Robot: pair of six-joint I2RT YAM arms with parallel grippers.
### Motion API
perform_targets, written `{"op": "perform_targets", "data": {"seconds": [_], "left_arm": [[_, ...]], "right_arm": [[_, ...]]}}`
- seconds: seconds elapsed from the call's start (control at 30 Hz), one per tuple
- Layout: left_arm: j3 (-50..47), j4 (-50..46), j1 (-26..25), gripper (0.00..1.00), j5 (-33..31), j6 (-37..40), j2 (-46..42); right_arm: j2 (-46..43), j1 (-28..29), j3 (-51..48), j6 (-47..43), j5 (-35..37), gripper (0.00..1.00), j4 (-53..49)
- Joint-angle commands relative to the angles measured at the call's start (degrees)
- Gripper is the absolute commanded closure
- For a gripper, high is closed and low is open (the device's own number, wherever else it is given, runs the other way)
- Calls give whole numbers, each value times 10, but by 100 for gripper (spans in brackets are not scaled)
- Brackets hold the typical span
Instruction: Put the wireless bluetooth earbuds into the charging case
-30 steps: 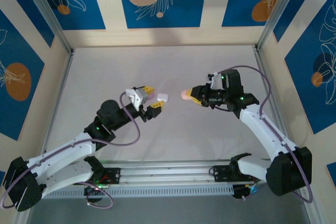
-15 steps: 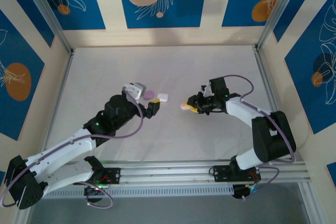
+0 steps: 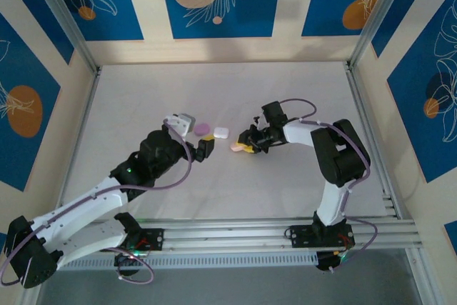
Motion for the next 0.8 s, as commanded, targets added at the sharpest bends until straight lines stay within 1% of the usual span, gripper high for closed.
{"op": "perform_targets", "data": {"seconds": [0.0, 0.07, 0.2, 0.27, 0.4, 0.47, 0.53, 0.6, 0.67, 0.73, 0.77], "left_arm": [[12, -2, 4, 0, -15, -4, -11], [10, 1, 4, 0, -16, -3, -11], [6, 8, 5, 0, -14, -3, -7], [3, 13, 5, 0, -11, -4, -4], [3, 13, 6, 0, -8, -4, 2], [2, 14, 7, 0, -6, -4, 2], [1, 12, 9, 0, -9, 0, 2], [-3, 10, 12, 0, -20, 10, -1], [-10, 10, 18, 0, -36, 20, -4], [-18, 11, 27, 0, -62, 31, -7], [-25, 17, 31, 0, -81, 40, -8]], "right_arm": [[3, 3, 15, -23, 24, 73, -33], [-1, 2, 15, -30, 37, 67, -50], [-20, 2, 17, -52, 70, 53, -95], [-33, 2, 24, -66, 89, 48, -126], [-75, -1, 34, -92, 139, 38, -185], [-103, -5, 41, -102, 166, 37, -215], [-145, -7, 45, -119, 213, 37, -239], [-206, -6, 48, -140, 296, 37, -260], [-263, -7, 39, -176, 382, 36, -256], [-320, -9, 16, -227, 474, 32, -229], [-346, -12, -5, -254, 521, 28, -205]]}}
